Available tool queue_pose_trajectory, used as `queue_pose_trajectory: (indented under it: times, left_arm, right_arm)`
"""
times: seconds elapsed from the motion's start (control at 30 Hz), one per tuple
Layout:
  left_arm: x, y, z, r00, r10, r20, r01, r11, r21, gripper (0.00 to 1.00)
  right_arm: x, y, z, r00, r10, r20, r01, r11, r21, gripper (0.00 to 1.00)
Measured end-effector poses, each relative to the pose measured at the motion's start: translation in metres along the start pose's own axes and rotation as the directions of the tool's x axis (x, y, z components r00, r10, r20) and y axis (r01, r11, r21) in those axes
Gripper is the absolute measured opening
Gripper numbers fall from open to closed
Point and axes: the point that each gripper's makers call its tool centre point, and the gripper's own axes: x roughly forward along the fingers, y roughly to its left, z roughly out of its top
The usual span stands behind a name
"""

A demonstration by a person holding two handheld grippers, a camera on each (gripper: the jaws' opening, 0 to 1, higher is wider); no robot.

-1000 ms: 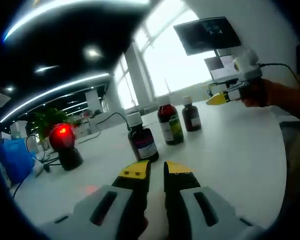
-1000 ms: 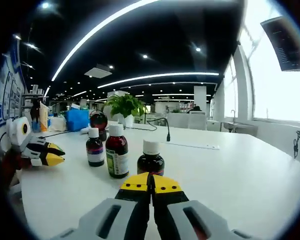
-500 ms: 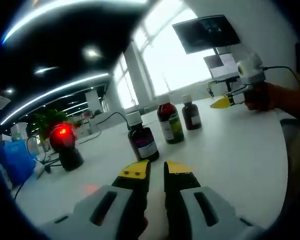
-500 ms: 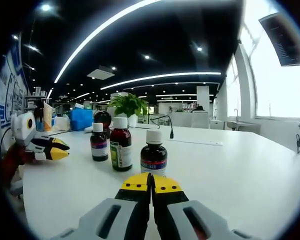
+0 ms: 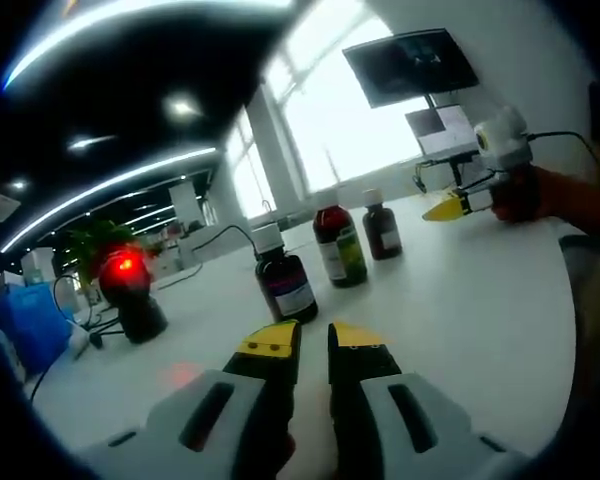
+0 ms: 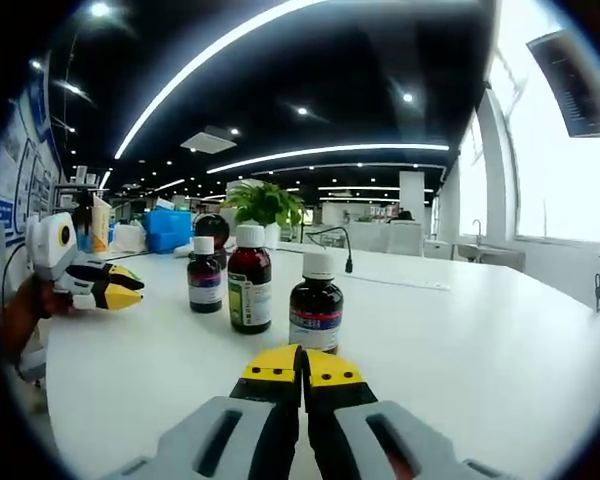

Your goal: Rotate the medicine bottle to make it face forward pick up the medicine bottle inspect the drug traceability code place the medicine on the table

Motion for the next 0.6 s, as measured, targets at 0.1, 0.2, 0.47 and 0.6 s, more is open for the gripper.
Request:
queue_pose_trajectory:
  times: [0.1, 0.2, 0.47, 0.6]
  left_arm:
    - [0.0005, 0.0000, -0.0007, 1.000, -0.001, 0.000, 0.001, 1.000, 0.003, 0.04]
    - [0.0004, -0.0005, -0.0005, 1.000, -0.002, 0.000, 0.002, 1.000, 0.004, 0.04]
    - [0.0002, -0.0008, 0.0000, 1.000, -0.003, 0.000, 0.003, 1.000, 0.004, 0.04]
    - [0.0002, -0.0008, 0.0002, 1.000, -0.003, 0.000, 0.003, 1.000, 0.005, 0.04]
  right_arm:
    - [0.0004, 0.0004, -0.0005, 1.000, 0.003, -0.002, -0.003, 1.000, -0.003, 0.00]
    - [0.0006, 0.0012, -0.0003, 1.000, 0.006, -0.002, -0.006, 1.000, -0.008, 0.00]
    - [0.0012, 0.0021, -0.0014, 1.000, 0.011, -0.006, -0.011, 1.000, -0.021, 0.00]
    - [0.0010, 0.0029, -0.0011, 1.000, 0.013, -0.005, -0.013, 1.000, -0.023, 0.00]
